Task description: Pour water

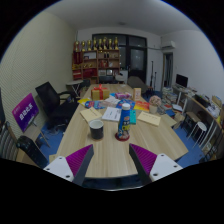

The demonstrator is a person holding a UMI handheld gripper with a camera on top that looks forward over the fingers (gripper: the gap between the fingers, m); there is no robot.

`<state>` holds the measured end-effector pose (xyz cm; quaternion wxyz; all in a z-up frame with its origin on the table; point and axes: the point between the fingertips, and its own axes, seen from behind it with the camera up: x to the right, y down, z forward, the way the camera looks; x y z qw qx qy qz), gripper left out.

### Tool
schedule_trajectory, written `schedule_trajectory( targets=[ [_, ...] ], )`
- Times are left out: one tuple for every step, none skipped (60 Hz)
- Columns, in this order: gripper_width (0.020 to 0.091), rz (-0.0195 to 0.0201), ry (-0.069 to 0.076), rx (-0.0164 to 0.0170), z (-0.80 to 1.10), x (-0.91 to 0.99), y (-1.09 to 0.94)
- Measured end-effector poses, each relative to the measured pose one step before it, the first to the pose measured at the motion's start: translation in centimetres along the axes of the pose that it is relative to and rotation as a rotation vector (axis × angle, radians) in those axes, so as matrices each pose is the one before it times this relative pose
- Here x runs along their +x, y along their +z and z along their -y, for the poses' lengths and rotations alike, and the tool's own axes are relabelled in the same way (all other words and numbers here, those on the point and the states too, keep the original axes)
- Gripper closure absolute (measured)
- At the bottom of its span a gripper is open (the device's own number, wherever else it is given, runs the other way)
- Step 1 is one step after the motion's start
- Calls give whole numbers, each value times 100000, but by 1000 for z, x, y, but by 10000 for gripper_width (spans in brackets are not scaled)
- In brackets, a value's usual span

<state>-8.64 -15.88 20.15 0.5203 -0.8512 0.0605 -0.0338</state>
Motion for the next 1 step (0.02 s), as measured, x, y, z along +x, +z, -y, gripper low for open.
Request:
schedule_trajectory(
  targets=[
    [284, -242, -129, 326, 74, 58, -68]
  ],
)
